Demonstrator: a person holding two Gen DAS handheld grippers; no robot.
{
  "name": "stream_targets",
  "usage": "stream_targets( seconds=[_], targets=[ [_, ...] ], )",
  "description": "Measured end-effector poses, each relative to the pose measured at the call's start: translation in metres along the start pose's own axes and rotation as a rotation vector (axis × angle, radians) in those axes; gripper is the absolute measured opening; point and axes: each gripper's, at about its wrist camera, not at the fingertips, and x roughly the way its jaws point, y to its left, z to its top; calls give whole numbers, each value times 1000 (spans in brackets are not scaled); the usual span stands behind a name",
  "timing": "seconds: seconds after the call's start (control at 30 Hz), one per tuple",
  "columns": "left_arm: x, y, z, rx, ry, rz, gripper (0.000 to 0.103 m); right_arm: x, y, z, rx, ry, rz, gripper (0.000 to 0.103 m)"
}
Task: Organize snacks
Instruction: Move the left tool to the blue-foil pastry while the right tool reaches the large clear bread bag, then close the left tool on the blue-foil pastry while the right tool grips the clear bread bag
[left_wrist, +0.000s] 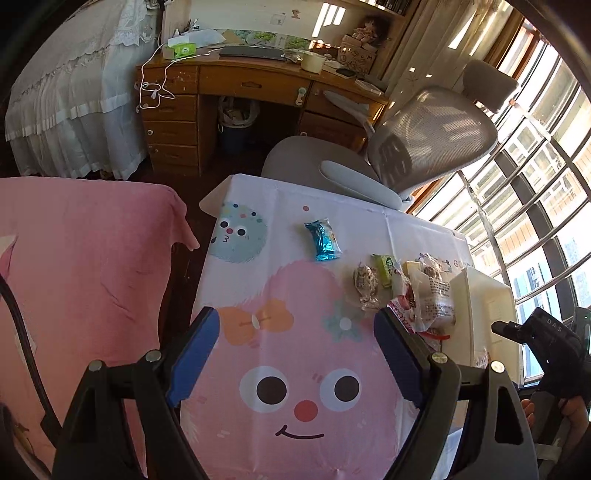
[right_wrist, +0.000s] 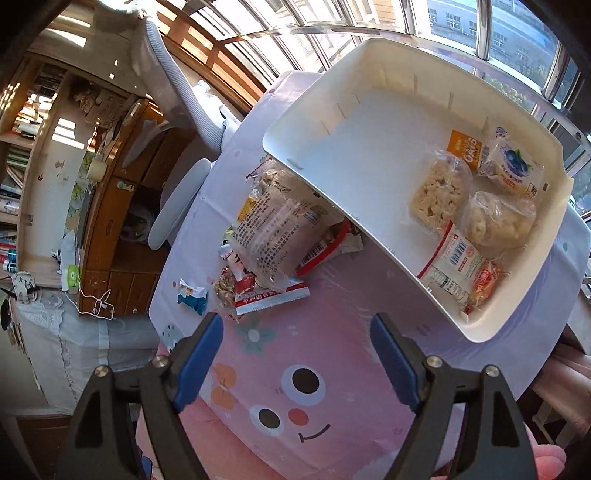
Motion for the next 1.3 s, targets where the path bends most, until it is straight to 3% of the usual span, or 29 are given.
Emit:
stream_targets(
  seconds=[0.53, 0.97, 1.3],
  targets=[
    [124, -20, 58, -10, 50, 51, 85, 89, 23, 37, 240, -141, -67, 83],
    [232, -40, 72, -33, 118, 44, 85, 136, 44, 50, 150, -177, -201, 83],
    [276, -43, 71, -39, 133, 68, 83, 155, 39, 62, 121, -157, -261, 87]
  ],
)
